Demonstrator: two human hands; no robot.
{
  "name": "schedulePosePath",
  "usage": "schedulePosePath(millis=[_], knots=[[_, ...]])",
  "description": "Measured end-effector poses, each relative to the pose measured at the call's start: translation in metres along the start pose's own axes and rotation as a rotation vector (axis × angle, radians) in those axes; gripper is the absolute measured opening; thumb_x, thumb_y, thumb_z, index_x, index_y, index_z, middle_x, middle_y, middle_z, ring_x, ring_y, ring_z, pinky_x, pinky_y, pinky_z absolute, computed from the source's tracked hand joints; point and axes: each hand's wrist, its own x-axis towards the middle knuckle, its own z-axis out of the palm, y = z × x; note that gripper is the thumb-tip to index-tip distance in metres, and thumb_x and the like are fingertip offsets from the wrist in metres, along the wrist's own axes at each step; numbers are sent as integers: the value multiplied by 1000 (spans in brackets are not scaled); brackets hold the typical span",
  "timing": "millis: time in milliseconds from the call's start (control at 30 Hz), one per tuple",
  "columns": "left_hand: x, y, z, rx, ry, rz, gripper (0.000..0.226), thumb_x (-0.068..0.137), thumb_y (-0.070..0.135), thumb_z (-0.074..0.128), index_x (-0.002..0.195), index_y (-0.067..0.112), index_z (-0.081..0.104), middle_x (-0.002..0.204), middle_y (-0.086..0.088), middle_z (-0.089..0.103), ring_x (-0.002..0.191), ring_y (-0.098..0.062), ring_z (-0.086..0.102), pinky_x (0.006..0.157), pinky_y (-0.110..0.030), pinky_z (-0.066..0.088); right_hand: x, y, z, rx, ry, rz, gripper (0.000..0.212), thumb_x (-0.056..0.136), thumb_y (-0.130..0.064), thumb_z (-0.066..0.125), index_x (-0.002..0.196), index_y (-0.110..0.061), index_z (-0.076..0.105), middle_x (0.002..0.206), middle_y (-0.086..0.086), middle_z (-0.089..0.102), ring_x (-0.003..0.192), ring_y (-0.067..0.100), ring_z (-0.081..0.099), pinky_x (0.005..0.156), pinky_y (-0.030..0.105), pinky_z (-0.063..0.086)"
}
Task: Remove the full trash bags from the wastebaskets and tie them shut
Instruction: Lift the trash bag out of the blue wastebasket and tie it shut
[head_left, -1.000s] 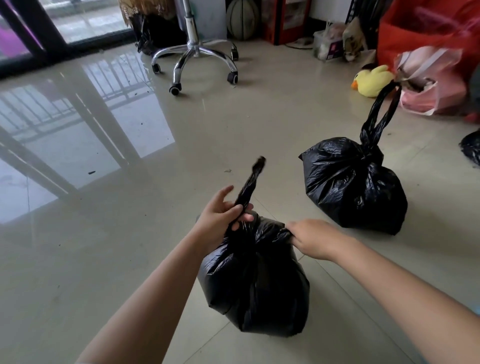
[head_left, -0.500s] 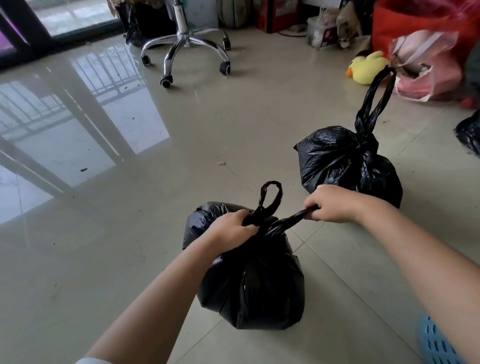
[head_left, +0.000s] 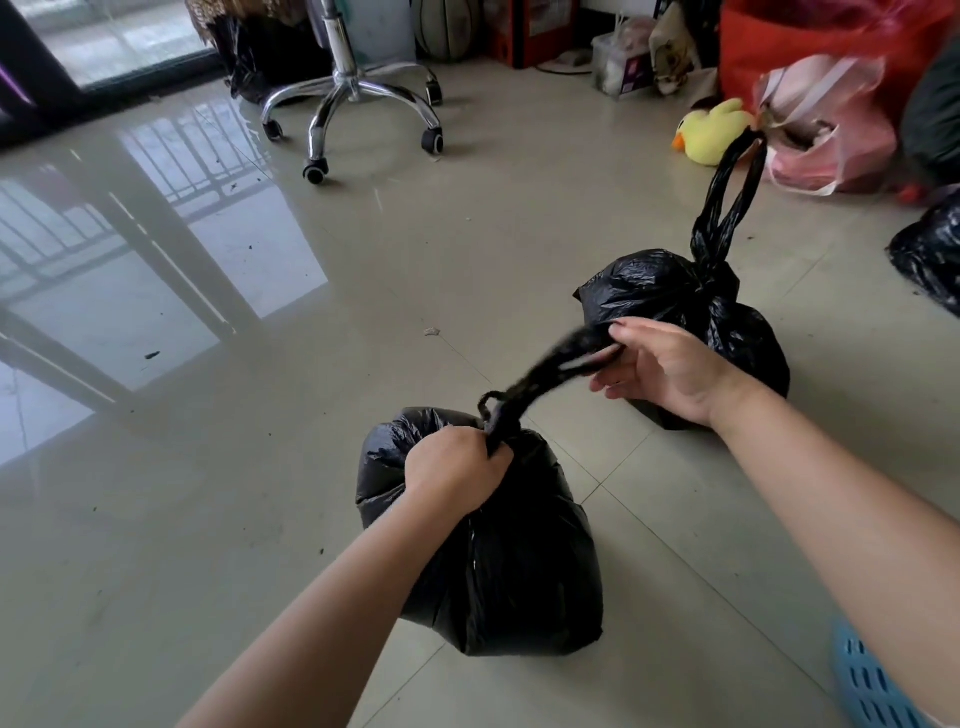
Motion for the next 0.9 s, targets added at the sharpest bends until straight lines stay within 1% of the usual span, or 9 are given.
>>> schedulePosePath(millis=[100, 167, 267, 367, 467, 600, 667, 800, 900], knots=[[6, -12, -6, -298, -53, -95, 43, 91, 28, 44, 52, 11, 40, 56, -1, 43, 62, -25, 48, 53, -28, 32, 4, 12, -1, -84, 100, -23, 27, 92, -1, 30, 93, -13, 54, 68, -3, 72, 70, 13, 65, 57, 20, 48], [10, -17, -5, -487, -100, -128, 42, 90, 21, 47, 51, 13, 33, 53, 0, 38, 52, -16, 38, 51, -27, 27, 3, 19, 5, -480, 107, -52, 38, 87, 10, 32, 107, -10, 57, 95, -3, 63, 90, 3, 56, 64, 13, 43], [12, -20, -5, -701, -173, -133, 31, 89, 14, 50, 59, 13, 43, 60, -2, 43, 58, -15, 42, 57, -26, 32, 3, 20, 25, -940, -14, -201, 50, 87, 7, 39, 132, -13, 47, 132, -1, 45, 83, -25, 49, 71, -5, 36], [9, -21, -9, -842, -207, -98, 20, 92, 15, 52, 73, 9, 55, 69, -3, 51, 67, -15, 49, 61, -23, 38, 9, 24, 39, -1184, -71, -286, 60, 88, -1, 44, 142, -24, 32, 155, -2, 20, 140, 11, 23, 114, 21, 20], [7, -21, -11, -890, -248, -58, 17, 92, 12, 50, 77, 7, 56, 71, -7, 51, 65, -16, 48, 60, -24, 37, 15, 27, 47, -1469, -104, -216, 72, 82, -1, 46, 142, -35, 26, 158, -6, 1, 146, 20, -3, 120, 42, 11], [5, -22, -12, -867, -263, -31, 19, 93, 17, 50, 78, 7, 53, 70, -7, 48, 65, -17, 46, 58, -23, 35, 16, 23, 50, -1578, -187, -148, 32, 85, -6, 43, 108, -18, 62, 145, 0, 35, 142, 23, 13, 115, 43, 17], [10, -25, -11, -834, -197, -58, 26, 89, 33, 54, 81, 9, 56, 70, -6, 50, 67, -18, 49, 61, -25, 38, 15, 22, 52, -1511, -213, -126, 27, 89, -5, 39, 67, -11, 53, 94, 7, 57, 106, 26, 46, 93, 32, 38], [24, -33, -10, -705, -96, -132, 27, 87, 32, 55, 81, 7, 65, 72, -8, 59, 68, -21, 56, 67, -28, 42, 10, 15, 54, -1387, -141, -95, 42, 90, -3, 38, 52, -17, 29, 58, 2, 41, 74, 22, 38, 57, 29, 16], [24, -40, -19, -680, -137, -137, 31, 91, 26, 51, 70, 6, 62, 40, 3, 53, 41, -15, 48, 52, -23, 41, 8, -1, 42, -1260, -16, -76, 39, 86, 2, 37, 51, -15, 32, 53, 2, 33, 61, 22, 35, 46, 24, 24]])
